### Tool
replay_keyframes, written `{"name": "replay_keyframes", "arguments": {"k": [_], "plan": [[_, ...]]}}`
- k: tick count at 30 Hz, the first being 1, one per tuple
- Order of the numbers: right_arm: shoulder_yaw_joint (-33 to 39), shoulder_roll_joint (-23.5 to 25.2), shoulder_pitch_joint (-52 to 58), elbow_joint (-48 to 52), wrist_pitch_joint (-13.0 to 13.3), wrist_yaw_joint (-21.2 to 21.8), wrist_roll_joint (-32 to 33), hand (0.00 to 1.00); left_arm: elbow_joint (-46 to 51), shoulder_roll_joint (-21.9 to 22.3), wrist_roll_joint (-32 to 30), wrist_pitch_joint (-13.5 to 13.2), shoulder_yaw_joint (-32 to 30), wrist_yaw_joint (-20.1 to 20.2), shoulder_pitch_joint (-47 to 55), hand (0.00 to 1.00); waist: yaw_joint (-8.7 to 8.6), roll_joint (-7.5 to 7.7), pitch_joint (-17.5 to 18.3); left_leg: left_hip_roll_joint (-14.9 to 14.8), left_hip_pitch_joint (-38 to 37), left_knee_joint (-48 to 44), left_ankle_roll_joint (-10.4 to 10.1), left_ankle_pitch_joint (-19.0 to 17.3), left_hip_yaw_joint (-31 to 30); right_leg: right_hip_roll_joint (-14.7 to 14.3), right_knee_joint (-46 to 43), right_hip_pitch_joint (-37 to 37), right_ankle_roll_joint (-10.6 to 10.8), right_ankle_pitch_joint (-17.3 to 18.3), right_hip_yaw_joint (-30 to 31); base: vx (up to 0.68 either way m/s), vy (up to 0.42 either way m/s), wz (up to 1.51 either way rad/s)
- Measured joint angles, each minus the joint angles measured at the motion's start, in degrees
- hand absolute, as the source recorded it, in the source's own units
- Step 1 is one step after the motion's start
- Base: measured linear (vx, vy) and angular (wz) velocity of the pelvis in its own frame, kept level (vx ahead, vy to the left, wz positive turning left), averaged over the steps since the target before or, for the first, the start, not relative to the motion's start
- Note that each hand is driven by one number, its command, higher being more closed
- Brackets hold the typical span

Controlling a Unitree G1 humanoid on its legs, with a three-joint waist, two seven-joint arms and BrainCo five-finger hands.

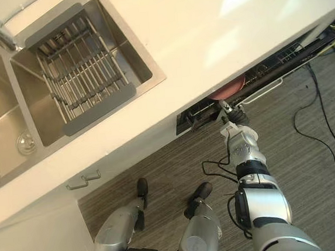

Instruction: Walk over to the sink, pick up the cup, carry it to the dishwasher, place the cup inside the dishwasher, then close the dishwasher door

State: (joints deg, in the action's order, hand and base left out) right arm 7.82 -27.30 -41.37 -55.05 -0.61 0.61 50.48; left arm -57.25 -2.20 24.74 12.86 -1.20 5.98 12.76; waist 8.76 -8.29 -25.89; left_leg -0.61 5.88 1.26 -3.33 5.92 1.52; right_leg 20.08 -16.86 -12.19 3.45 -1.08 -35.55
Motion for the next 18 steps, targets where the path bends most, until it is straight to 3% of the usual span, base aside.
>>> {"name": "replay_keyframes", "arguments": {"k": [2, 6, 12, 14, 17, 18], "plan": [[-1.26, -0.08, -2.15, -0.65, -1.30, 0.05, 1.41, 0.00, 0.30, 0.00, -0.14, -0.15, -0.01, 0.82, 0.00, 0.00, 0.98, -1.03, -0.35, -0.31, 0.18, 0.03, -0.53, 0.43, -1.23, 0.32, -2.17, -0.18, -0.41, 1.68, -0.93, -0.06, -0.117, 0.21], [-3.23, 0.83, -3.18, -0.93, -2.00, 1.91, 3.46, 0.00, 0.44, 0.00, -0.15, 0.44, -0.56, 1.95, 0.08, 0.00, 1.11, -1.64, -0.30, -1.10, 1.67, 0.02, -1.48, 0.90, -1.90, 0.62, -5.80, -2.20, -0.98, 4.40, -1.22, -0.11, -0.124, 0.07], [-3.24, 2.91, -5.47, -0.69, 0.44, -1.04, 3.10, 0.00, 0.50, 0.01, -0.13, 0.28, -1.23, 2.27, 0.08, 0.00, 2.53, -4.23, 0.07, -4.10, 4.29, -0.20, -2.83, 0.61, -4.87, -1.80, -7.49, -4.60, -2.04, 6.67, -2.60, -0.12, -0.183, 0.00], [-3.35, 3.43, -5.47, 0.54, 0.42, -2.34, 0.43, 0.00, 0.48, 0.10, -0.01, -0.40, -1.25, 2.42, 0.08, 0.00, 2.78, -4.96, 0.36, -5.12, 5.11, -0.29, -2.67, 0.51, -5.24, -2.88, -7.47, -5.11, -2.37, 7.05, -3.20, -0.08, -0.142, 0.03], [-8.12, 3.73, -0.21, 7.40, 0.14, -3.83, -6.20, 0.00, -0.08, 0.35, 3.60, 0.58, -3.66, 1.82, 0.03, 0.00, 2.97, -6.20, 1.91, -5.99, 5.52, -1.01, -1.18, -0.01, -6.47, -4.04, -6.94, -4.73, -3.50, 7.76, -4.61, -0.05, -0.165, 0.18], [-11.65, 6.54, 7.16, 12.08, 0.30, -4.70, -10.95, 0.00, -1.72, 0.36, 4.79, 0.64, -5.64, 2.38, 0.03, 0.00, 3.51, -6.65, 5.17, -6.29, 5.96, -1.46, -0.25, 0.84, -8.08, -4.79, -6.02, -3.72, -4.00, 8.07, -6.00, 0.03, -0.128, 0.29]]}}
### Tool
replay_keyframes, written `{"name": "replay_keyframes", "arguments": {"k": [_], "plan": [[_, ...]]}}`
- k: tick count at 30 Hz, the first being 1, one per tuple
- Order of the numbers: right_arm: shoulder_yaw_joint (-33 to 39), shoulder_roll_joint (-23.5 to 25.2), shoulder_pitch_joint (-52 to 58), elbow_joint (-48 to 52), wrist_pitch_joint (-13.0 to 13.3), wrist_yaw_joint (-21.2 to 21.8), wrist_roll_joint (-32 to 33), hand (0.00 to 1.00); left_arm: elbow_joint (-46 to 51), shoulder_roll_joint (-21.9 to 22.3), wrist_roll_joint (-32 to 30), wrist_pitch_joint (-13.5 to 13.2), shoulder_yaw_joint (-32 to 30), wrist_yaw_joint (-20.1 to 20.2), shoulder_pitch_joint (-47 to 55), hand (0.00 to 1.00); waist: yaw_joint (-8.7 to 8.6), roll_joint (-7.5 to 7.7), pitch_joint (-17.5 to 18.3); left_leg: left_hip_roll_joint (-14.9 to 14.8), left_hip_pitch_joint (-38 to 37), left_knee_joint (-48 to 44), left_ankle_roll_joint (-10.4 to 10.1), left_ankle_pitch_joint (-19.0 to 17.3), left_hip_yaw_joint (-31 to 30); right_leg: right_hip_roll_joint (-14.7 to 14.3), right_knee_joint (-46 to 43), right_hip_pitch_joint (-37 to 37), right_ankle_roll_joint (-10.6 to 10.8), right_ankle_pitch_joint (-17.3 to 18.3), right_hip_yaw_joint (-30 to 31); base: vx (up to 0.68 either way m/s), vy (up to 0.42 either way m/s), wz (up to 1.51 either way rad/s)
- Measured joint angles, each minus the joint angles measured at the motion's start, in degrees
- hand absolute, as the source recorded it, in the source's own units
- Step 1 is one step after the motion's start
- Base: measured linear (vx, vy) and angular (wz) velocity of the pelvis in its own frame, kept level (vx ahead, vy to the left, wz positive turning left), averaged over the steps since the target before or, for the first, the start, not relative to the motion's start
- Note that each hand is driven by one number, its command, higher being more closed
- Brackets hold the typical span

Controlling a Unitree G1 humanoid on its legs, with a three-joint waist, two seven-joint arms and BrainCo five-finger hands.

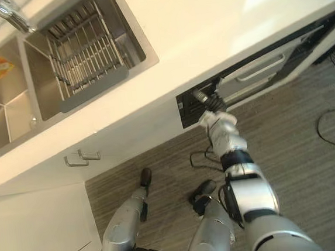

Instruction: Walk over to the sink, pick up the cup, carry it to the dishwasher, place the cup inside the dishwasher, then close the dishwasher door

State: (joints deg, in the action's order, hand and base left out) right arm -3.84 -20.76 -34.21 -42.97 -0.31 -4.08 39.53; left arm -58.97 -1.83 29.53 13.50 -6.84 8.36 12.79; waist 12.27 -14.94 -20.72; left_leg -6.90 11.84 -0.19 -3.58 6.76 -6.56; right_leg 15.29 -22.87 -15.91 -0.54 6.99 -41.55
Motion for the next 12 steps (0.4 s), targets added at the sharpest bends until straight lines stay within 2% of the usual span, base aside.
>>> {"name": "replay_keyframes", "arguments": {"k": [2, 4, 6, 7, 8, 9, 10, 12], "plan": [[-1.77, 2.77, 5.70, 1.23, 0.04, -0.34, -2.30, 0.00, -1.01, -0.01, 0.13, -0.19, -1.14, 0.53, 0.01, 0.00, -0.15, 0.57, 2.18, 0.02, -0.15, -0.42, -0.41, 0.60, -0.33, -0.18, 0.16, 0.91, -0.09, 0.34, -0.38, 0.05, -0.080, 0.28], [-4.96, 8.05, 17.09, 1.36, 0.26, -1.74, -8.50, 0.00, -1.13, 0.04, 0.14, -1.07, -2.21, 3.78, 0.00, 0.00, -0.54, 2.07, 5.72, 0.09, -1.06, -0.62, -1.04, -0.06, -0.15, -1.26, 1.73, 3.01, 0.42, 0.54, 0.07, 0.09, -0.033, 0.38], [-5.53, 10.44, 23.11, -0.24, 0.87, -1.82, -11.54, 0.00, -0.39, 0.20, 0.18, -2.78, -2.14, 6.34, -0.08, 0.00, -1.02, 3.18, 7.23, 0.15, -1.34, -0.60, -1.63, -0.70, -0.08, -2.08, 2.67, 3.31, 0.83, 0.33, 1.64, 0.08, 0.004, 0.13], [-5.02, 11.22, 25.67, -3.80, 1.98, -1.82, -13.64, 0.00, 0.02, 0.26, 1.16, -5.30, -1.99, 8.79, -0.43, 0.00, -1.68, 4.02, 7.47, 0.15, -2.13, -0.56, -1.92, -1.56, 0.18, -2.84, 3.91, 3.97, 1.45, -0.12, 2.96, 0.07, 0.023, -0.19], [-3.30, 11.25, 27.57, -7.68, 2.71, -2.42, -15.34, 0.00, 0.72, 0.17, 1.74, -6.64, -1.92, 10.80, -0.88, 0.00, -2.24, 5.09, 8.12, 0.19, -2.74, -0.53, -2.38, -1.97, 0.75, -3.73, 5.22, 4.39, 1.94, -0.88, 4.37, 0.07, 0.027, -0.25], [-1.56, 11.22, 28.23, -9.49, 3.11, -2.44, -15.49, 0.00, 1.29, 0.08, 1.76, -6.72, -1.72, 11.45, -1.15, 0.00, -2.60, 5.55, 8.34, 0.23, -3.27, -0.53, -2.46, -2.23, 1.21, -4.09, 6.00, 4.89, 1.99, -1.30, 4.94, 0.09, 0.050, -0.40], [2.67, 11.22, 29.80, -12.83, 4.98, -2.45, -15.74, 0.00, 0.98, -0.83, 1.78, -6.21, -0.91, 11.05, -1.85, 0.00, -3.31, 7.24, 8.49, 0.20, -5.04, -0.57, -2.78, -3.02, 2.43, -5.01, 8.63, 6.63, 2.25, -2.79, 6.33, 0.09, 0.047, -0.38], [6.44, 10.72, 31.96, -14.79, 6.77, -2.31, -16.52, 0.00, 0.07, -2.73, 2.85, -4.72, 0.19, 12.07, -1.79, 0.00, -4.22, 8.68, 9.22, 0.22, -6.34, -0.58, -2.70, -3.60, 3.53, -5.90, 11.94, 8.70, 2.61, -4.51, 7.01, 0.08, 0.032, -0.28]]}}
